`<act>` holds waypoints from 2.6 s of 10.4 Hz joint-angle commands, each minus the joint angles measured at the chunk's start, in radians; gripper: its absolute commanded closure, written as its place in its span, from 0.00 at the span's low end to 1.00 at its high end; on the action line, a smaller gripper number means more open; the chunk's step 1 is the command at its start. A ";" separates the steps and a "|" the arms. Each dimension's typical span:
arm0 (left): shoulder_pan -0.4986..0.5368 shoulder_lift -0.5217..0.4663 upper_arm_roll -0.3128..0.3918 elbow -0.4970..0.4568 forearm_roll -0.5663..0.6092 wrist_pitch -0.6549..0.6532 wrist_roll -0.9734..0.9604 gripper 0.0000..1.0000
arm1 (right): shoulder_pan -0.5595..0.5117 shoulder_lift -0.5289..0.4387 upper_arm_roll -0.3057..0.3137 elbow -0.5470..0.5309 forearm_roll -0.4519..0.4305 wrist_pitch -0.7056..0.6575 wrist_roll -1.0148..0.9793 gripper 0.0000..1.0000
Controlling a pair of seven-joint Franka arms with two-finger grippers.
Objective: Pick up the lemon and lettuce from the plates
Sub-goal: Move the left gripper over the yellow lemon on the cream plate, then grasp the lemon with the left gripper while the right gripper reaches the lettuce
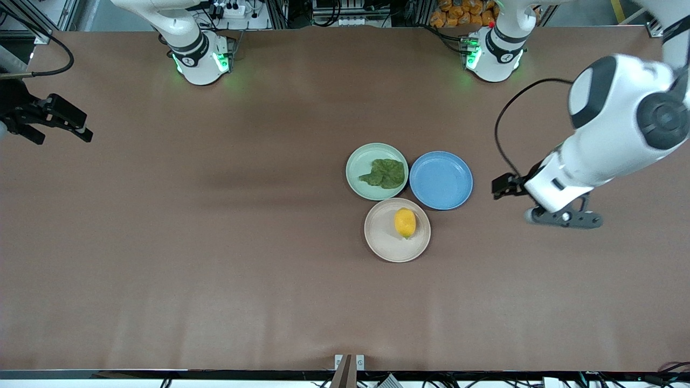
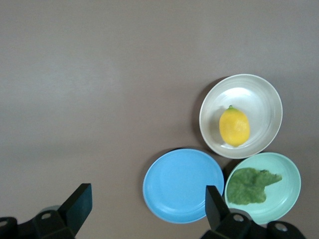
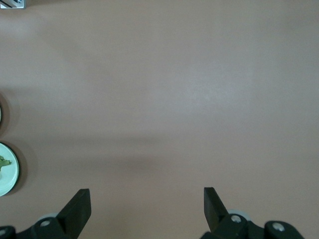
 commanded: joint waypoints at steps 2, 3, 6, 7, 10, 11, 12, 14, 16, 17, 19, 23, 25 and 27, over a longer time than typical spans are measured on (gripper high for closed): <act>-0.080 0.103 0.003 0.025 0.017 0.134 -0.176 0.00 | -0.009 -0.012 0.006 0.006 0.018 -0.027 0.003 0.00; -0.110 0.134 0.007 0.025 0.018 0.178 -0.205 0.00 | -0.011 -0.012 0.004 0.011 0.018 -0.027 0.003 0.00; -0.182 0.243 0.013 0.039 0.020 0.301 -0.326 0.00 | -0.018 -0.014 0.000 0.025 0.018 -0.037 -0.003 0.00; -0.206 0.273 0.015 0.039 0.020 0.306 -0.383 0.00 | -0.018 -0.012 0.001 0.026 0.018 -0.037 -0.003 0.00; -0.240 0.327 0.015 0.038 0.055 0.306 -0.502 0.00 | -0.018 -0.014 0.010 0.031 0.017 -0.050 0.002 0.00; -0.246 0.347 0.015 0.039 0.055 0.308 -0.536 0.00 | -0.017 -0.012 0.015 0.031 0.018 -0.050 0.002 0.00; -0.258 0.359 0.015 0.038 0.055 0.318 -0.544 0.00 | -0.011 -0.012 0.021 0.031 0.018 -0.050 0.003 0.00; -0.268 0.392 0.015 0.038 0.057 0.320 -0.555 0.00 | -0.009 -0.011 0.093 0.031 0.017 -0.042 0.094 0.00; -0.274 0.416 0.016 0.038 0.061 0.355 -0.557 0.00 | -0.005 -0.003 0.145 0.031 0.017 -0.037 0.179 0.00; -0.275 0.430 0.015 0.038 0.075 0.375 -0.563 0.00 | -0.003 0.001 0.158 0.030 0.017 -0.037 0.182 0.00; -0.289 0.461 0.015 0.038 0.106 0.421 -0.601 0.00 | 0.087 0.033 0.158 0.019 0.017 0.027 0.186 0.00; -0.303 0.481 0.015 0.033 0.138 0.438 -0.629 0.00 | 0.204 0.118 0.253 -0.062 0.012 0.217 0.459 0.00; -0.308 0.475 0.015 0.027 0.190 0.436 -0.630 0.76 | 0.445 0.243 0.181 -0.060 -0.062 0.379 0.738 0.00; -0.305 0.470 0.015 0.024 0.192 0.433 -0.639 1.00 | 0.596 0.438 0.182 -0.011 -0.249 0.522 1.109 0.00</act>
